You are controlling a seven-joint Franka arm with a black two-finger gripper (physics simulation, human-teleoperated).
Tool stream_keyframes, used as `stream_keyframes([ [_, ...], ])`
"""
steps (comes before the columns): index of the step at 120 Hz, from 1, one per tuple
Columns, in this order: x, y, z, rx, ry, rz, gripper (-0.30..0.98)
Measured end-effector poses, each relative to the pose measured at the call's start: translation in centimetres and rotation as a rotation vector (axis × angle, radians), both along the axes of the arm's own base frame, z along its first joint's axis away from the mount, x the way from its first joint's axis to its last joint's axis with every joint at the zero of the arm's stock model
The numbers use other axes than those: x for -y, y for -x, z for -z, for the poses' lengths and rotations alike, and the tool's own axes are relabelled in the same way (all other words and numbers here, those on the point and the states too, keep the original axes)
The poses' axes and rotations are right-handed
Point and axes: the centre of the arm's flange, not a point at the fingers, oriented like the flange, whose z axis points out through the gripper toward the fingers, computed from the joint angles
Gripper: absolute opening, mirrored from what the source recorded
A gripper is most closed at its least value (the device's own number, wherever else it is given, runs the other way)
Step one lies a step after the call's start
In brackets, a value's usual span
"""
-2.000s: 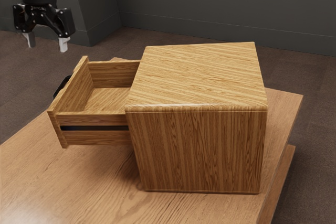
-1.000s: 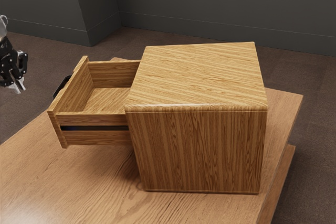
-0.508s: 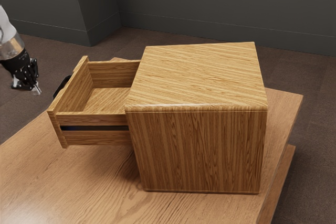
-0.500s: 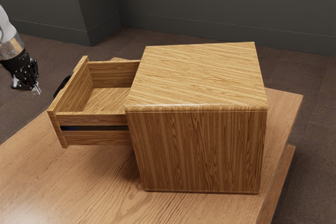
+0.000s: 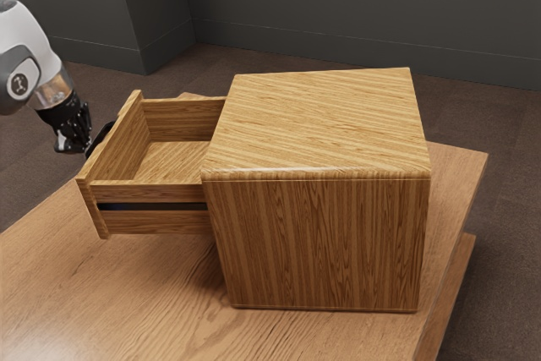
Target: Push the drawer handle with one arm to close the drawer
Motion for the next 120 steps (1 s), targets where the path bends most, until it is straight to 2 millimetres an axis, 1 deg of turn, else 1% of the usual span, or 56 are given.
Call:
stream_keyframes([
  [9,0.0,0.0,0.1,0.004,-0.002,0.002,-0.1],
  [36,1.1,-0.6,0.3,0.009,-0.013,0.04,-0.1],
  [76,4.8,-2.4,1.1,0.006,-0.025,0.123,-0.1],
  [90,5.9,-2.9,0.9,0.016,-0.027,0.143,-0.1],
  [105,7.2,-4.3,0.9,0.019,-0.032,0.164,-0.1],
  [120,9.0,-4.8,1.1,0.021,-0.032,0.187,-0.1],
])
